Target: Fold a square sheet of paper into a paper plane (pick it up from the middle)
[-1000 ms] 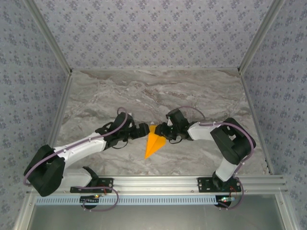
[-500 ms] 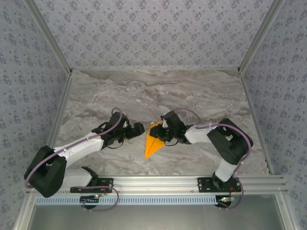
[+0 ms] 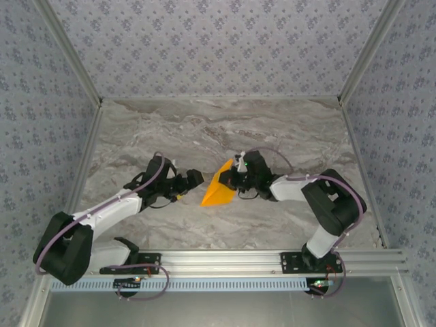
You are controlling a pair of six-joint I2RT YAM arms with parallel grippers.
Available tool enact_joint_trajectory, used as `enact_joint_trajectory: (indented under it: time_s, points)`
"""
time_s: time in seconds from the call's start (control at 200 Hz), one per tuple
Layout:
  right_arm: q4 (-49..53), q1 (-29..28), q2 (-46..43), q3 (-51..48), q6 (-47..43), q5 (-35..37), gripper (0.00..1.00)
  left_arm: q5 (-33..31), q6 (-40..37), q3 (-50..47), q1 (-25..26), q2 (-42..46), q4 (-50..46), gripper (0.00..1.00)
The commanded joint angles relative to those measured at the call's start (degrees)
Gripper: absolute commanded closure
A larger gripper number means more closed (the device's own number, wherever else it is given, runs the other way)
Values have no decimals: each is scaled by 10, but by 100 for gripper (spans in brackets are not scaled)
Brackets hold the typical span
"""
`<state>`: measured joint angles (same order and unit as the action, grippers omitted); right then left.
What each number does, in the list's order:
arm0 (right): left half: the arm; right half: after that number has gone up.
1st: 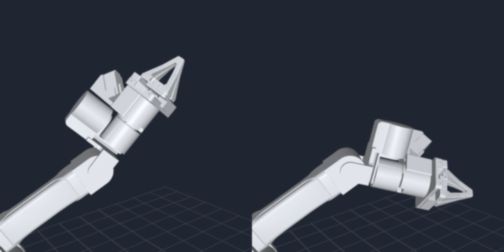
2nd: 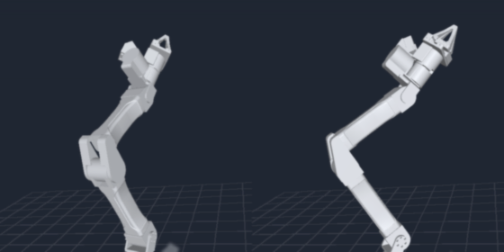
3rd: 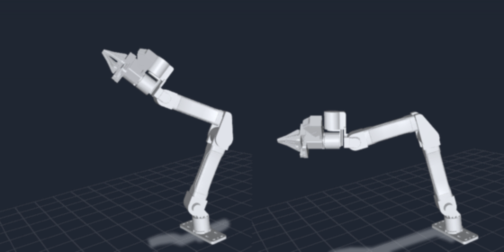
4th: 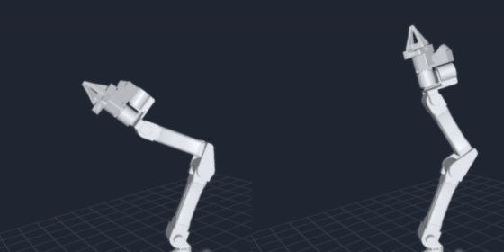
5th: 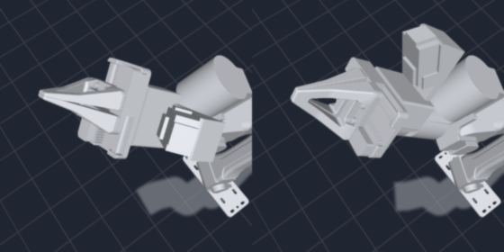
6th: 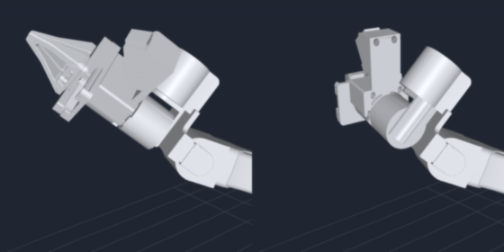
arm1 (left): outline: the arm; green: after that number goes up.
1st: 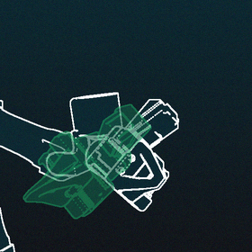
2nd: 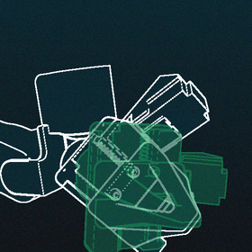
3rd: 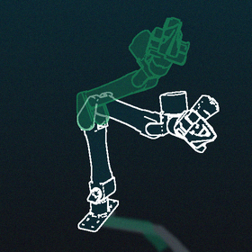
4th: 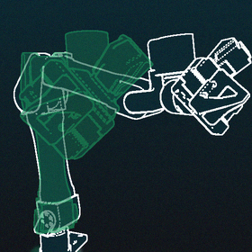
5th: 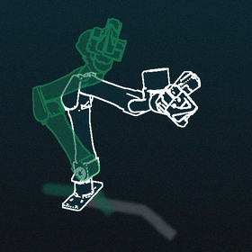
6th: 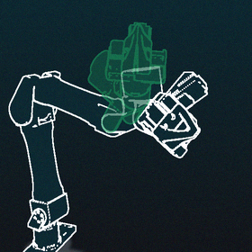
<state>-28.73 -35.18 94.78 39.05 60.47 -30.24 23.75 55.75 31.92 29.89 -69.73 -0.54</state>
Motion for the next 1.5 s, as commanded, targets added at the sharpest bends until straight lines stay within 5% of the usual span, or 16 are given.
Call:
enact_joint_trajectory:
  time_s: [0.0, 0.165, 0.61, 1.284, 1.394, 1.494]
  points:
    - [-49, 30, -37, 22, 16, -72, 95, 96, 36, -1, -4, 12, 70, 1]
    - [-53, 55, -63, 45, 35, -111, 94, 165, 93, -7, -4, -3, 178, 1]
    - [-112, 53, -60, 68, 107, -145, 93, 196, 169, -9, 4, -63, 361, 2]
    - [-50, 52, -25, 81, 84, -162, 89, 182, 126, -6, 3, -57, 348, 85]
    - [37, 59, -45, 86, 34, -145, 71, 162, 82, 9, 1, -46, 266, 91]
    - [175, 69, -90, 91, -56, -81, 51, 82, -26, 64, 1, -30, 40, 93]
